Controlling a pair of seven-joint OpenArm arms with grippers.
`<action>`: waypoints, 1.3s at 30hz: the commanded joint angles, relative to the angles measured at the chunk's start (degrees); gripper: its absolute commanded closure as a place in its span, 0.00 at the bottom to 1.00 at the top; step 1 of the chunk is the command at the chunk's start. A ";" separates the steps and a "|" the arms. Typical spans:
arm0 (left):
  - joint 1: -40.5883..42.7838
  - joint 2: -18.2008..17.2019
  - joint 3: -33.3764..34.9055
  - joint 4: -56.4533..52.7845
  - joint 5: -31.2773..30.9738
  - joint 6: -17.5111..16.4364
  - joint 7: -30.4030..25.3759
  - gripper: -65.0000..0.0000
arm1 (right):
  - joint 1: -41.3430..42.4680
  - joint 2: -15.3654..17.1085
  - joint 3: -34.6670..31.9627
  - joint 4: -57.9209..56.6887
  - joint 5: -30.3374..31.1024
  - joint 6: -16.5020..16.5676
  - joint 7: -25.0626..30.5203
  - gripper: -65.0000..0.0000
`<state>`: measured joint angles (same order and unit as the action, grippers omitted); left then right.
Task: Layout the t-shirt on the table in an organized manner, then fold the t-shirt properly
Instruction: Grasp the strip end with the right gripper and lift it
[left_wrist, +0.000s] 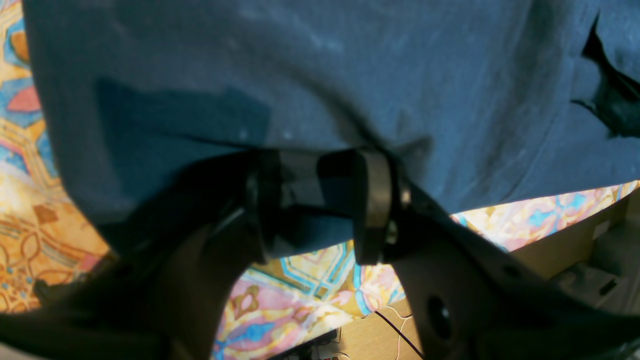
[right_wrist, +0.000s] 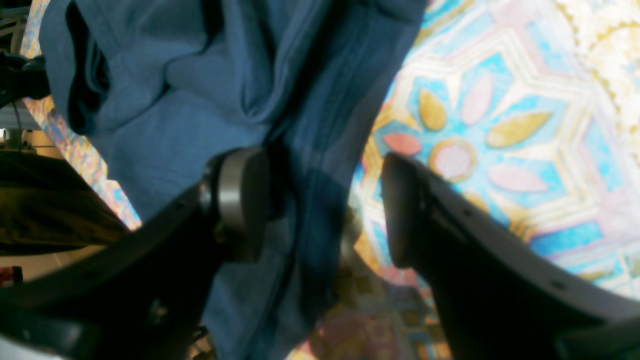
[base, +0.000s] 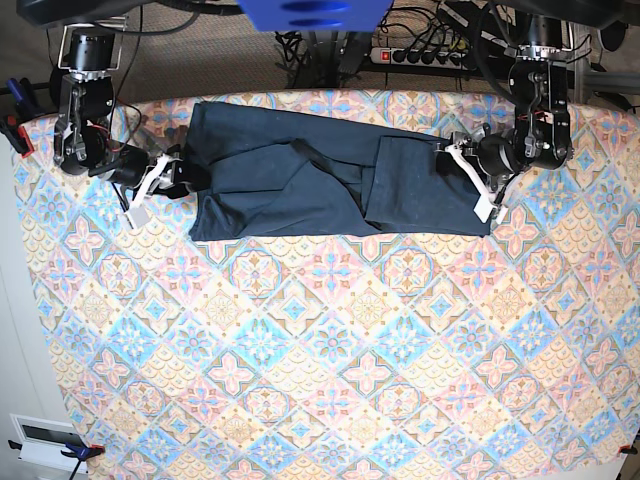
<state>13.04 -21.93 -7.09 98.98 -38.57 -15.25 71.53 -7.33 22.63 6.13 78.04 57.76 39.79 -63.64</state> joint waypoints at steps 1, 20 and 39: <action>-0.60 -0.70 -0.42 0.93 -0.69 -0.01 -0.63 0.66 | 0.52 0.09 -0.64 0.86 1.10 0.21 0.47 0.46; -0.69 -0.88 -0.51 1.02 -0.86 -0.01 -0.71 0.66 | -0.71 -3.25 -4.06 1.04 1.01 0.21 0.65 0.79; -0.33 0.44 -16.07 1.28 -18.62 -0.18 -0.45 0.66 | 4.12 2.20 8.42 0.86 -4.26 0.21 0.56 0.99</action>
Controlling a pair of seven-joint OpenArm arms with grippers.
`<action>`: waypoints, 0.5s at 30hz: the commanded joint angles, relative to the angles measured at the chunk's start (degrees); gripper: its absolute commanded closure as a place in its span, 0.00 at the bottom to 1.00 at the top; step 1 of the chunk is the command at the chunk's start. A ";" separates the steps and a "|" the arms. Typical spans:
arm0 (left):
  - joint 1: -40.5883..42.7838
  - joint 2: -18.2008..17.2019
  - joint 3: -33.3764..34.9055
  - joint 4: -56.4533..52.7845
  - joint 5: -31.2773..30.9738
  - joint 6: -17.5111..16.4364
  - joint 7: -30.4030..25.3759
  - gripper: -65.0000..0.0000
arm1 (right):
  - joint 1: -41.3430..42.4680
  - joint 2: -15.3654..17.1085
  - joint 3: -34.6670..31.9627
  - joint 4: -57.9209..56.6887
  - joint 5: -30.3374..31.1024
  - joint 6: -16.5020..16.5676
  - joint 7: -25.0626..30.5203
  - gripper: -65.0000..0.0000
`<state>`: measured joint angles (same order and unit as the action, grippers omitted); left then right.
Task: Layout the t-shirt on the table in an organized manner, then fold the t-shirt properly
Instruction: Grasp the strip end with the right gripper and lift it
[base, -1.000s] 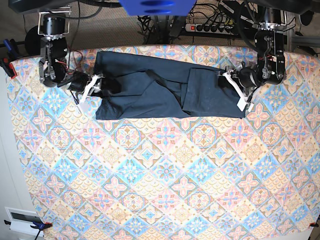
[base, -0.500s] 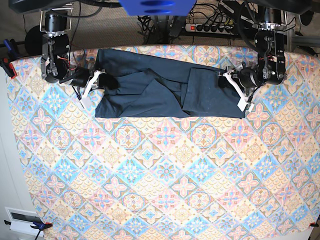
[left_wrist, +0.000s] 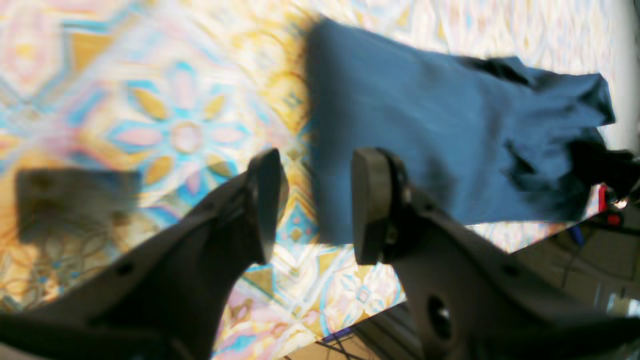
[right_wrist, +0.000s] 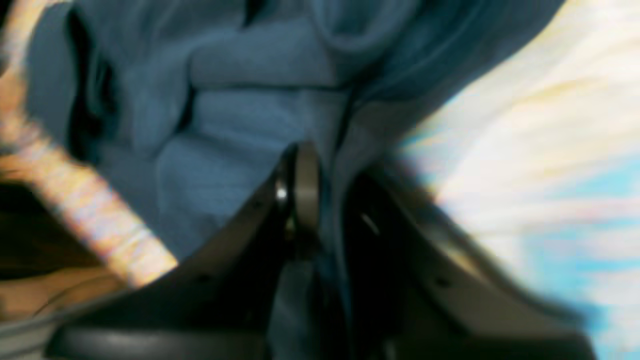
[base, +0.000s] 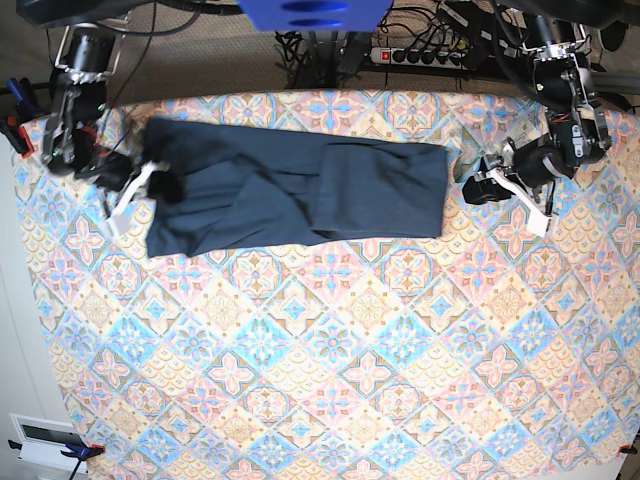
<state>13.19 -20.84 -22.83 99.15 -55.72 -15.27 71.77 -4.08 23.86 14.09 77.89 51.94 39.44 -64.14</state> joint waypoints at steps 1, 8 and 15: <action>-0.49 -0.65 -0.69 1.11 -1.73 -0.16 -0.69 0.66 | 1.31 1.68 0.46 1.01 0.41 0.56 1.33 0.99; -0.40 -0.83 -0.86 1.11 -1.55 -0.16 -0.78 0.66 | 4.47 4.49 0.46 2.77 -6.71 0.56 1.41 0.99; 0.22 -0.83 -0.86 1.11 -1.55 -0.16 -0.87 0.66 | 2.27 4.14 -1.91 14.90 -6.71 0.56 0.89 0.99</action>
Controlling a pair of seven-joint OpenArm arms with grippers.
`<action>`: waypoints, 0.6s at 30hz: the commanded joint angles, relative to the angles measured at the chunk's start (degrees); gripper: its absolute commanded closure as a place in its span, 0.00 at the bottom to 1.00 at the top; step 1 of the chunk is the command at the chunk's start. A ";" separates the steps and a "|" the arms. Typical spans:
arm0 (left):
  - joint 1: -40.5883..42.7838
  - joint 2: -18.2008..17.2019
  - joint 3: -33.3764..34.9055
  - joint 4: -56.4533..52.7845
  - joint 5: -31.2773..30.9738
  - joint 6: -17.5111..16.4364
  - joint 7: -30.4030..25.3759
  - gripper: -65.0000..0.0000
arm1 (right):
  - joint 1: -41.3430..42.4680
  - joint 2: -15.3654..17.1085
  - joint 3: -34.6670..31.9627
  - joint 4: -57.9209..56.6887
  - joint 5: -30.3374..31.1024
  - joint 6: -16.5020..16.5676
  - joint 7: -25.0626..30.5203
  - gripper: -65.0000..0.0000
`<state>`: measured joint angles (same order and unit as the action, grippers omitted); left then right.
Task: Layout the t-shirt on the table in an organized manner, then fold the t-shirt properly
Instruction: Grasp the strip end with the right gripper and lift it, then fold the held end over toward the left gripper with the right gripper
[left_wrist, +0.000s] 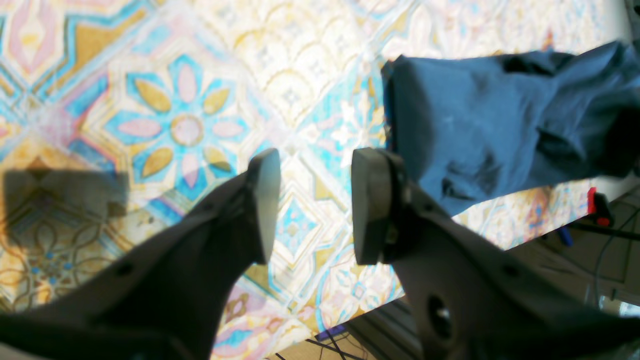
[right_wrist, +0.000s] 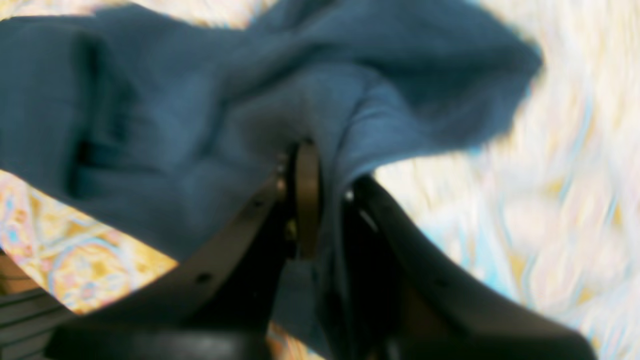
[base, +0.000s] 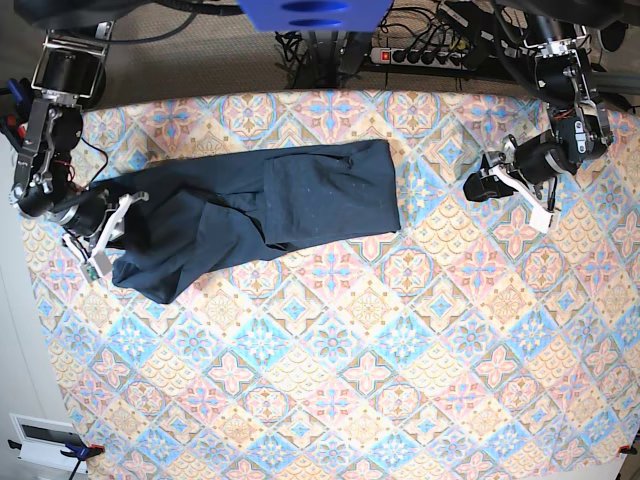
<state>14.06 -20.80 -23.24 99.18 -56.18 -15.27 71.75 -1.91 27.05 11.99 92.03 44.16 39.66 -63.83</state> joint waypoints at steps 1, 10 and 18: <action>-0.66 -0.87 -0.45 1.09 -1.09 -0.16 -0.84 0.66 | -0.86 0.95 -0.60 2.52 1.07 0.34 0.58 0.99; -0.48 -0.87 -0.54 1.00 -1.00 -0.16 -0.84 0.66 | -2.26 -4.50 -12.47 15.53 1.07 0.34 0.93 0.99; -0.04 -0.87 -0.54 1.00 -1.00 -0.16 -0.84 0.66 | -1.91 -9.69 -19.59 16.41 1.07 0.34 1.02 0.99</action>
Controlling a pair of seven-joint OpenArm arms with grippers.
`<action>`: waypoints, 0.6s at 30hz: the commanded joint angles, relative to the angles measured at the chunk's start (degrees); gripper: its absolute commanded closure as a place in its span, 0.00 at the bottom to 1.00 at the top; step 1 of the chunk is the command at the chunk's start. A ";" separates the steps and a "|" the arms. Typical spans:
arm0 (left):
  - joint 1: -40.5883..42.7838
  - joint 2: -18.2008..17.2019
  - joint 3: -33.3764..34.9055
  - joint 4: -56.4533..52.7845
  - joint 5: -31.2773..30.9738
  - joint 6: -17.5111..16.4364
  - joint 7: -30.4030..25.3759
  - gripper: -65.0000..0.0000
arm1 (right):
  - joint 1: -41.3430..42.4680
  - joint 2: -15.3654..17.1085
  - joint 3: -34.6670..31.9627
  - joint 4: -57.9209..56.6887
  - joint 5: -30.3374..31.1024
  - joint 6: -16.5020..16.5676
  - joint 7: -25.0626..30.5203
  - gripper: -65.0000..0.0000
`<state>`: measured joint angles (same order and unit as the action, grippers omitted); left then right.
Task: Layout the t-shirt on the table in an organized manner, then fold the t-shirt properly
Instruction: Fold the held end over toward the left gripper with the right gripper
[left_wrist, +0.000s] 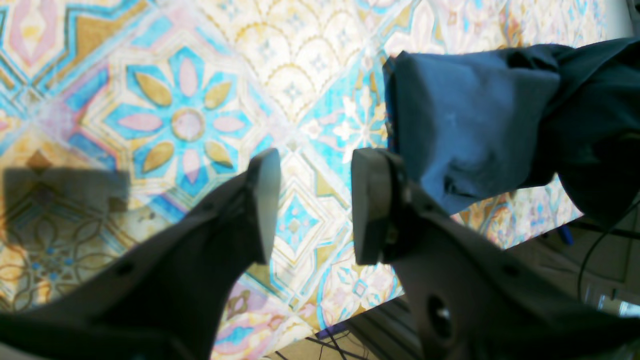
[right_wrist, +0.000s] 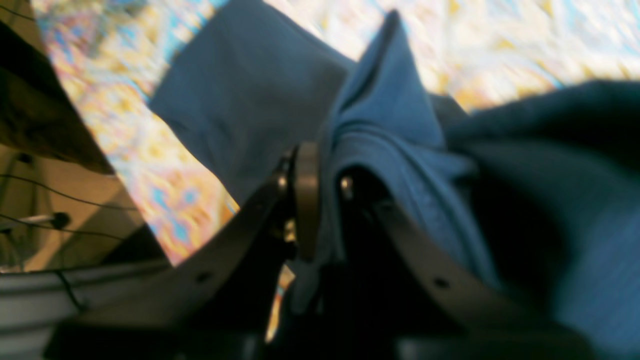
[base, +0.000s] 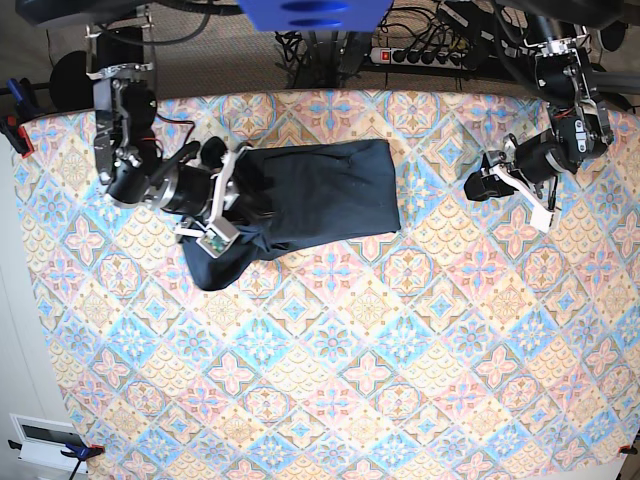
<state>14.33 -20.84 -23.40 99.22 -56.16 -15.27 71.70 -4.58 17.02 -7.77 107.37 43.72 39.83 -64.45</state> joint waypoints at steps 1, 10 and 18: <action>-0.31 -0.83 -0.38 0.96 -1.03 -0.16 -0.80 0.66 | 0.84 -0.18 -0.54 1.07 1.51 0.17 1.63 0.98; 0.93 -0.83 -2.93 1.04 -1.03 -0.16 -0.80 0.66 | 5.94 -4.66 -7.83 0.45 -0.16 0.17 1.90 0.98; 1.01 -0.83 -3.02 1.04 -1.11 -0.16 -0.80 0.66 | 6.82 -11.52 -17.77 0.36 -14.05 0.17 2.77 0.97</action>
<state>15.68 -20.82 -26.02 99.22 -56.27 -15.29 71.53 1.10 5.76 -25.65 106.78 27.94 39.88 -63.68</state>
